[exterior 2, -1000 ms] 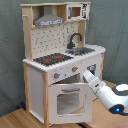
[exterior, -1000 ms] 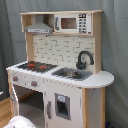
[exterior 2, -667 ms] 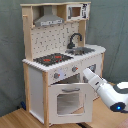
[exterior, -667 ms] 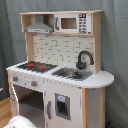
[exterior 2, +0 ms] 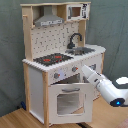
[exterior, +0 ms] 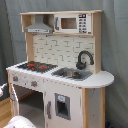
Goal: Play with the kitchen
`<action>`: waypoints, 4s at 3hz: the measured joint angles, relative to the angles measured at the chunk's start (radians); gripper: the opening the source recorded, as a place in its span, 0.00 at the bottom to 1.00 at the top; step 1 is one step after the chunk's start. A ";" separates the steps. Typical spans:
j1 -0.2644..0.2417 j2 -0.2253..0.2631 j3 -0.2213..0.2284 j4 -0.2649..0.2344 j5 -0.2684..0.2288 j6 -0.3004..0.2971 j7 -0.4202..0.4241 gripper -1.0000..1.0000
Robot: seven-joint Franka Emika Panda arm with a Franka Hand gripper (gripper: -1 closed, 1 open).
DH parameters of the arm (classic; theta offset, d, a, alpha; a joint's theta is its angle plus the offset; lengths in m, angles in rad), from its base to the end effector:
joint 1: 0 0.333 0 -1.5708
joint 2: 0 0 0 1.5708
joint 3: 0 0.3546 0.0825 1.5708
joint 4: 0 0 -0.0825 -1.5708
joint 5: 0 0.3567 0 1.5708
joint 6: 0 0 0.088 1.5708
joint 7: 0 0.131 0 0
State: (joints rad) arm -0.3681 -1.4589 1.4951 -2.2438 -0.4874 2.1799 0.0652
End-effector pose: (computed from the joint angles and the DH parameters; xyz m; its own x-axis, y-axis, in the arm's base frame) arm 0.1233 0.4809 0.4041 0.4260 0.8930 -0.1450 -0.1929 0.2463 0.9498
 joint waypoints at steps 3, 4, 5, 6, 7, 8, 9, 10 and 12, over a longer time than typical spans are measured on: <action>0.064 0.020 -0.090 -0.066 0.173 -0.078 -0.109 1.00; 0.062 0.025 -0.114 -0.050 0.268 -0.105 -0.164 1.00; 0.058 0.042 -0.124 -0.040 0.368 -0.127 -0.213 1.00; 0.052 0.066 -0.125 -0.030 0.467 -0.144 -0.242 1.00; 0.038 0.097 -0.144 -0.023 0.564 -0.176 -0.300 1.00; 0.026 0.123 -0.176 -0.022 0.633 -0.197 -0.361 1.00; 0.001 0.172 -0.199 -0.018 0.716 -0.199 -0.427 1.00; -0.033 0.232 -0.201 -0.008 0.775 -0.199 -0.488 1.00; -0.113 0.366 -0.201 0.020 0.850 -0.198 -0.631 1.00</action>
State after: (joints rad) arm -0.4815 -1.0928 1.2937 -2.2238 0.3631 1.9820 -0.5661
